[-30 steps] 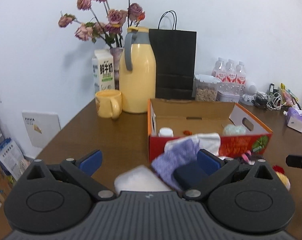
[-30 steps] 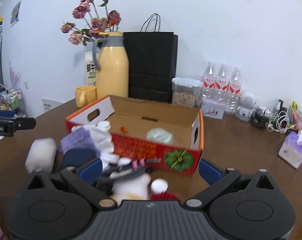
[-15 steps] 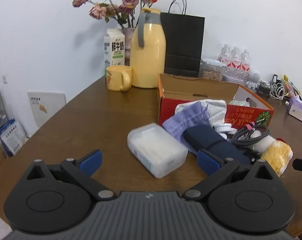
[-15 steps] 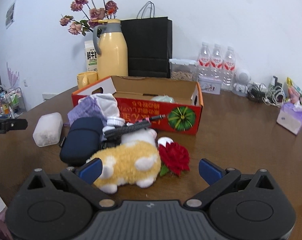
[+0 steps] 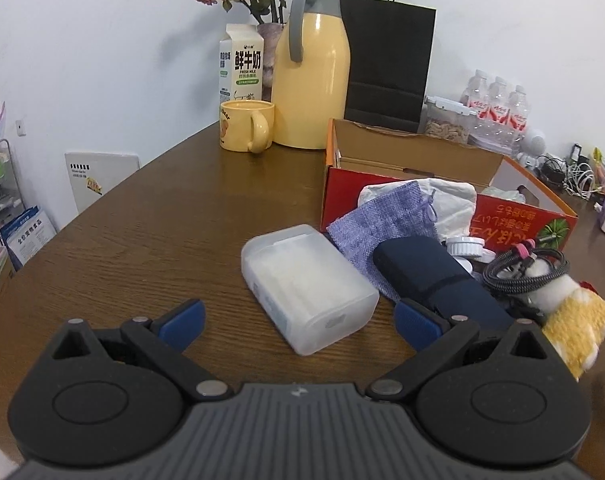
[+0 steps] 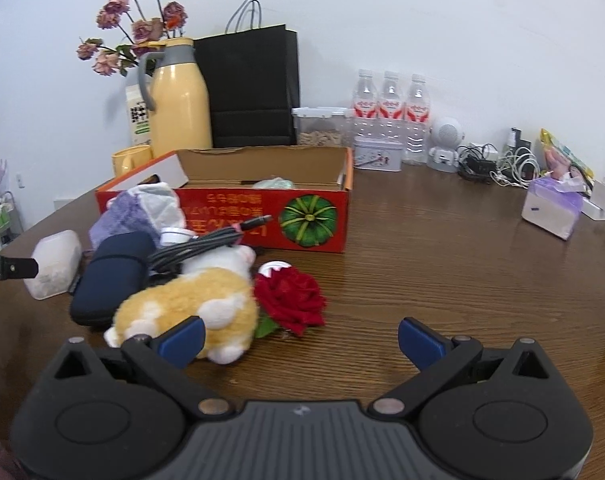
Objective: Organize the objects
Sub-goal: 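Grasp the clear plastic box with the left gripper while the right grasps the red rose, then carry the plastic box and rose to the cardboard box, release the rose, then open the left gripper to drop the clear plastic box, withdraw both tools, then grasp the yellow-and-white plush sheep with the right gripper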
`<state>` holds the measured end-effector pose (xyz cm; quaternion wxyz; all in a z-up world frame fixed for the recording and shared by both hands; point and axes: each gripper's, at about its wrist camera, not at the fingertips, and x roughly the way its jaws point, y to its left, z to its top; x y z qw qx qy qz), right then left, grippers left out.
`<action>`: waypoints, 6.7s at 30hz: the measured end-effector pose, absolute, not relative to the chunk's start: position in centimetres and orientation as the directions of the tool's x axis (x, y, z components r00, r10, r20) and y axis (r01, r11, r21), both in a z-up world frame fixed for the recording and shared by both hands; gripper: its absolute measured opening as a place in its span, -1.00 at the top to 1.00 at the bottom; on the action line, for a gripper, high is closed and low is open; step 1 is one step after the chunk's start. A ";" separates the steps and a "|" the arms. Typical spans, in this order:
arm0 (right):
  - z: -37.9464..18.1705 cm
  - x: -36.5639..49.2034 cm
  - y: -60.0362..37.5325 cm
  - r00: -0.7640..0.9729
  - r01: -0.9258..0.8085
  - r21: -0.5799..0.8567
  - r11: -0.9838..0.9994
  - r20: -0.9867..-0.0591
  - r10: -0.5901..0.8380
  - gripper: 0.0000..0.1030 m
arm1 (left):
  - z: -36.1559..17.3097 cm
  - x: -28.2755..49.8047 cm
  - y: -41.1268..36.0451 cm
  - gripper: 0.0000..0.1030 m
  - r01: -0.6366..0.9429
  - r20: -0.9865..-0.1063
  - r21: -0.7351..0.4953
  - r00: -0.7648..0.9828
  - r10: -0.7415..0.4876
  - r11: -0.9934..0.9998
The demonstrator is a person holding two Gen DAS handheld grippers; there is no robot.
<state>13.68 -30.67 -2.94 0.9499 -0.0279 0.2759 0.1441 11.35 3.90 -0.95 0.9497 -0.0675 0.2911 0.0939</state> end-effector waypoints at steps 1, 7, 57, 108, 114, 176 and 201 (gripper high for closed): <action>-3.0 13.9 -30.9 0.807 -0.286 0.025 0.958 -0.533 0.255 -1.00 | -1.0 11.7 3.8 -1.00 -0.225 -0.567 -0.073 0.811 0.145 0.972; -3.5 15.9 -32.5 0.800 -0.274 0.068 0.959 -0.538 0.266 -1.00 | -0.9 13.7 3.5 -1.00 -0.285 -0.576 -0.071 0.794 0.194 0.956; -4.6 20.5 -31.2 0.764 -0.379 0.167 0.910 -0.498 0.409 0.41 | -1.9 14.6 3.6 -0.29 -0.288 -0.580 -0.058 0.789 0.202 0.956; -1.9 40.3 -20.6 0.780 -0.346 0.052 0.937 -0.539 0.318 0.37 | 1.4 36.5 -1.9 -0.30 -0.098 -0.583 -0.040 0.810 0.057 0.994; -1.7 40.0 -21.0 0.781 -0.344 0.059 0.937 -0.537 0.321 -0.05 | 1.9 36.1 -1.9 -0.80 -0.118 -0.557 -0.030 0.826 0.082 0.993; 0.5 15.1 -24.7 0.811 -0.420 -0.052 0.906 -0.470 0.349 -1.00 | 4.2 10.0 3.5 -1.00 -0.145 -0.457 -0.011 0.881 0.124 0.989; -3.7 15.0 -22.5 0.716 -0.535 -0.095 0.840 -0.580 0.390 -1.00 | 0.5 6.4 5.0 -1.00 -0.192 -0.542 -0.033 0.828 0.144 0.981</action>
